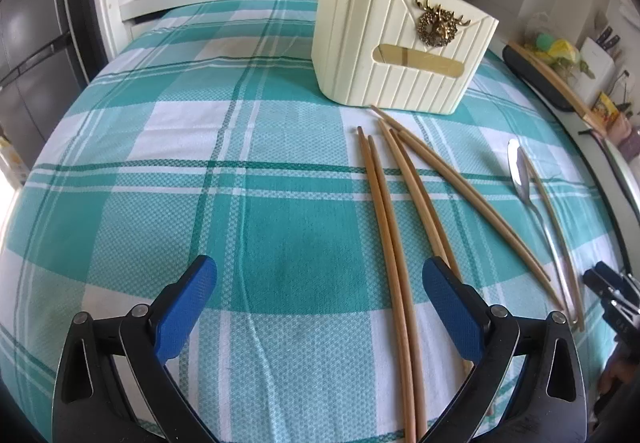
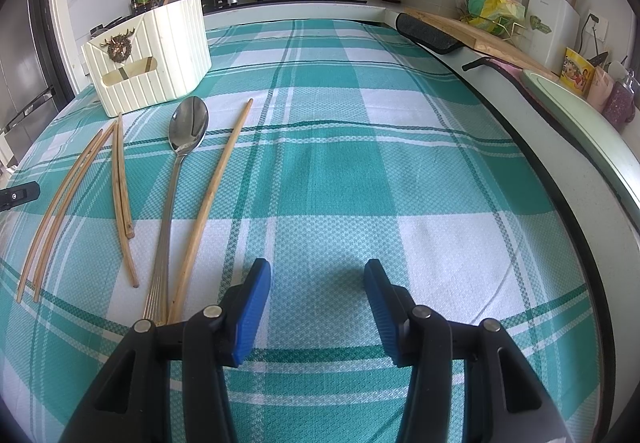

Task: Organize utensils
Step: 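Move both open tools back over the remaining chopsticks, then grasp a chopstick with the right tool while the left tool grasps another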

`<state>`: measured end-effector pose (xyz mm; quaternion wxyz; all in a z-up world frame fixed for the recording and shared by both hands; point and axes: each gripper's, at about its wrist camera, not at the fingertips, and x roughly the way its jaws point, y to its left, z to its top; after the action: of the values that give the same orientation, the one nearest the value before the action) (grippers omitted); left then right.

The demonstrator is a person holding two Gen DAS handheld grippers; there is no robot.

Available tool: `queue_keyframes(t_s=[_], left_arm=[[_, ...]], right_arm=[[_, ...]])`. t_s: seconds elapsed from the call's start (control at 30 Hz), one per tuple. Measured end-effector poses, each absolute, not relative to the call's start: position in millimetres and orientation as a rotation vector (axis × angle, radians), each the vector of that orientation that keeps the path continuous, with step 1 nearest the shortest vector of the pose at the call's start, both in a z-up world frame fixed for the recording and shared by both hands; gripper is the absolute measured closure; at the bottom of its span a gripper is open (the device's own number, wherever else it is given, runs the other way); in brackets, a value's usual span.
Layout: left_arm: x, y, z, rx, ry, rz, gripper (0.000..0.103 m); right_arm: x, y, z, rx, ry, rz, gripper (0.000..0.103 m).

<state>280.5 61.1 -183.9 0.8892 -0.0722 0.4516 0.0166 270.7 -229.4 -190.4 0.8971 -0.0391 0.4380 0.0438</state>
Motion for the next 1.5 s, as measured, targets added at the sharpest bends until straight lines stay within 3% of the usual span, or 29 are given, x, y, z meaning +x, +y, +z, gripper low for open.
queue_keyframes(t_s=[1.23, 1.43, 1.5], left_arm=[[300, 63, -199, -0.064, 0.99, 0.124, 0.0], [297, 62, -200, -0.062, 0.975, 0.125, 0.0], [295, 62, -199, -0.054, 0.976, 0.118, 0.0]], right_arm=[[277, -233, -184, -0.009, 0.937, 0.122, 0.053], [308, -199, -169, 0.029, 0.977, 0.268, 0.054], [320, -182, -175, -0.017, 0.999, 0.292, 0.061]])
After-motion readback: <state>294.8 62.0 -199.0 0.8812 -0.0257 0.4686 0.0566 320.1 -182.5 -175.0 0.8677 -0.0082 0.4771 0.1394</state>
